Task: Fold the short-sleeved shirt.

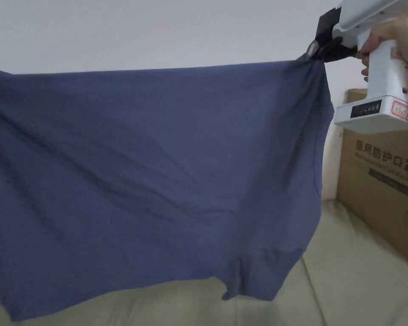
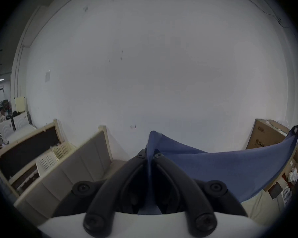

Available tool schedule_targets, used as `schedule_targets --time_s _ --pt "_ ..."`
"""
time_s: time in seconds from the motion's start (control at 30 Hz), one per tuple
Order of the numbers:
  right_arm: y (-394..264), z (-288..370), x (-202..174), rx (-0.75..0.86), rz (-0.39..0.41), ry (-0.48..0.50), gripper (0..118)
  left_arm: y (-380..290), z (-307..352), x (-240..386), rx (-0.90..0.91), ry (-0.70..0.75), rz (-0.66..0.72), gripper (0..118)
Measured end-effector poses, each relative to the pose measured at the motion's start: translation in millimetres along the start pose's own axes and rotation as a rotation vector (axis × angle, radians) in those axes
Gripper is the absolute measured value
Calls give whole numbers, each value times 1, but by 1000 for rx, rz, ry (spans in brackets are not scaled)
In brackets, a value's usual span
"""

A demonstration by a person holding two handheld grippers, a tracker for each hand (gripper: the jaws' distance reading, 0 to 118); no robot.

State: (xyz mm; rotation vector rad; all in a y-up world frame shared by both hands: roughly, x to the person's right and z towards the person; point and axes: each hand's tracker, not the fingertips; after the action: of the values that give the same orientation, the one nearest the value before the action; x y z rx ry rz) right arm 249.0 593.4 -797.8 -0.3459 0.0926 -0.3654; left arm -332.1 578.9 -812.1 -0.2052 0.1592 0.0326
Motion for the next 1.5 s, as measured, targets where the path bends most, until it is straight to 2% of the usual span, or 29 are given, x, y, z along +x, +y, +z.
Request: schedule_targets --time_s 0.07,0.1,0.13,0.2,0.27,0.37,0.47,0.57,0.63,0.67,0.73,0.77,0.9,0.93,1.07,1.13,1.2,1.27,1.37,1.4,1.47,1.5 --pt "-26 -31 17 -61 -34 -33 0 -35 -25 10 -97 -6 -41 2" --pt "-42 -48 26 -91 -54 -54 0 -67 1 29 -131 5 -60 2" --pt "-59 -67 36 -128 -56 -78 0 -96 -3 40 -181 1 -94 2" --pt "-98 -103 54 -198 -66 -135 0 -151 -16 51 -249 -7 -78 2" --pt "-146 -143 75 -294 -74 -183 0 -205 -77 38 -364 -9 -49 2" --pt "-219 -189 106 -416 -130 -239 0 -286 -116 33 -510 20 -12 2" --pt "-296 -223 135 -554 -134 -332 0 -365 -136 28 -650 20 -25 2" --pt "-355 -232 161 -655 -214 -360 0 -413 -138 21 -761 37 -35 2" --pt "-377 -229 172 -656 -243 -348 0 -426 -128 18 -754 50 -25 2" --pt "-383 -228 180 -665 -254 -361 0 -428 -123 15 -757 36 -16 2" --pt "-382 -217 184 -650 -293 -315 0 -425 -114 10 -741 21 20 2" --pt "-378 -213 184 -650 -287 -322 0 -419 -105 8 -726 12 20 2" --pt "-350 -172 170 -610 -258 -277 0 -392 -63 3 -684 -12 -2 2" --pt "-342 -151 162 -576 -232 -233 0 -385 -44 0 -656 -31 -20 2" --pt "-333 -54 138 -500 -86 -189 0 -373 43 -15 -615 -65 -8 2" --pt "-346 8 132 -413 -73 -138 0 -381 92 -25 -588 -80 -14 2" --pt "-366 65 134 -408 -129 -134 0 -392 137 -33 -590 -99 -49 2" --pt "-391 115 137 -446 -129 -131 0 -406 182 -47 -604 -103 -58 2" --pt "-434 184 143 -410 -155 -154 0 -430 245 -63 -607 -106 -54 2" --pt "-448 205 144 -385 -188 -173 0 -438 261 -68 -622 -120 -39 2" --pt "-482 244 150 -343 -311 -153 0 -454 298 -79 -657 -135 -46 2" --pt "-499 258 151 -361 -331 -154 0 -428 236 -60 -658 -132 -51 2"
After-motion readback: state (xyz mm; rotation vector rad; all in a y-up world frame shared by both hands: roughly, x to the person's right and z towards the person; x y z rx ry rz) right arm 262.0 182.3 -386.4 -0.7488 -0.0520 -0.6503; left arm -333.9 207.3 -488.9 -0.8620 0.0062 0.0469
